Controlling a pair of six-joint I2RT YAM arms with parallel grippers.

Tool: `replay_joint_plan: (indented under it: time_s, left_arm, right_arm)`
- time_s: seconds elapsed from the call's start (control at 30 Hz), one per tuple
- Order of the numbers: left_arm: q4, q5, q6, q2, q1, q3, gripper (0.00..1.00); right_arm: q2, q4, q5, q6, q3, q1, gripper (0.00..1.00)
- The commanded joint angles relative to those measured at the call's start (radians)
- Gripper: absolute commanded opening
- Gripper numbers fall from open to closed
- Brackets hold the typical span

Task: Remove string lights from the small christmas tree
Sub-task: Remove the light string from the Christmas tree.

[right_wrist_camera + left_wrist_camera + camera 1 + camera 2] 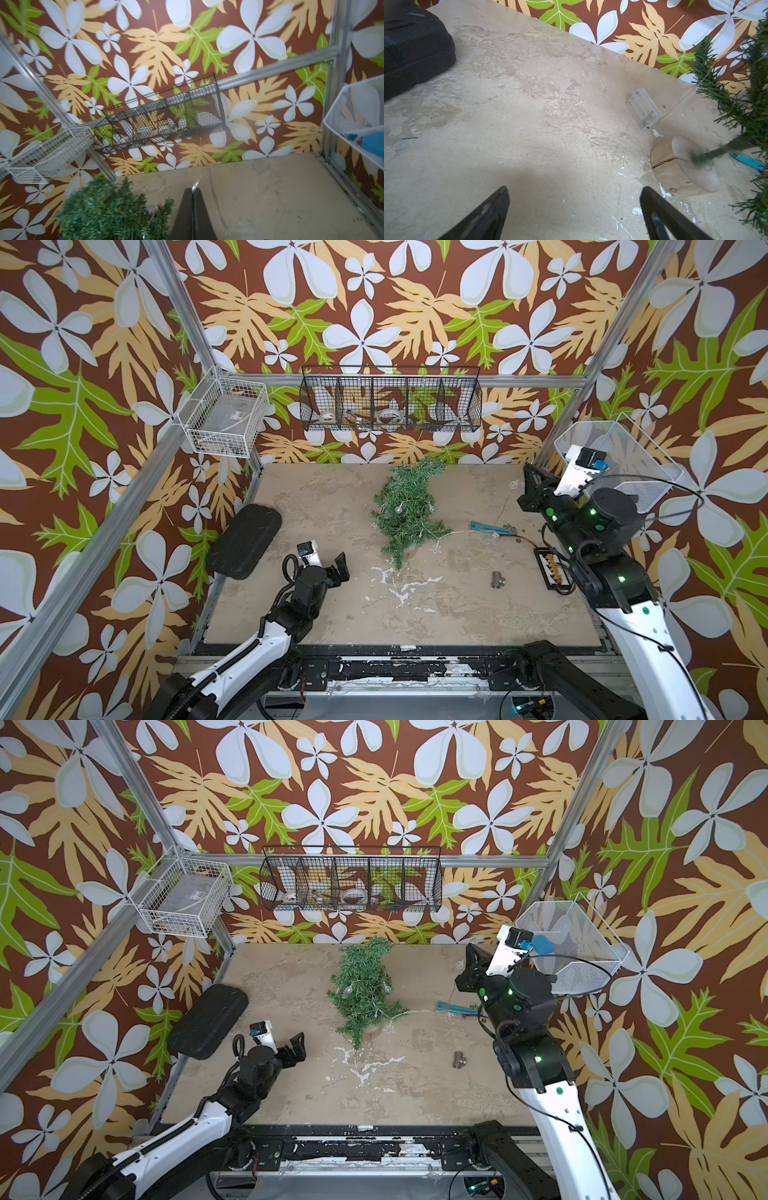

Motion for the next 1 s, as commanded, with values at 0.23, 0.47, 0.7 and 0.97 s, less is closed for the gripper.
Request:
replay_joint_plan:
  time_s: [0.23,0.47,0.7,0.97]
  left_arm:
    - [0.022,0.003,-0.001,-0.003,0.000,0.001,1.00]
    - [0.015,0.011,-0.002,0.027,0.001,0.016,1.00]
    - [0.014,0.018,0.000,0.041,0.000,0.022,1.00]
    - [0.039,0.029,0.003,0.056,0.000,0.023,1.00]
  right_arm:
    - [0.097,0.143,-0.385,0.184,-0.353,-0.193,0.00]
    - [0.152,0.244,-0.418,0.176,-0.572,-0.146,0.00]
    - [0.201,0.245,-0.247,0.102,-0.610,0.041,0.00]
    - [-0.026,0.280,-0.186,0.011,-0.685,0.117,0.00]
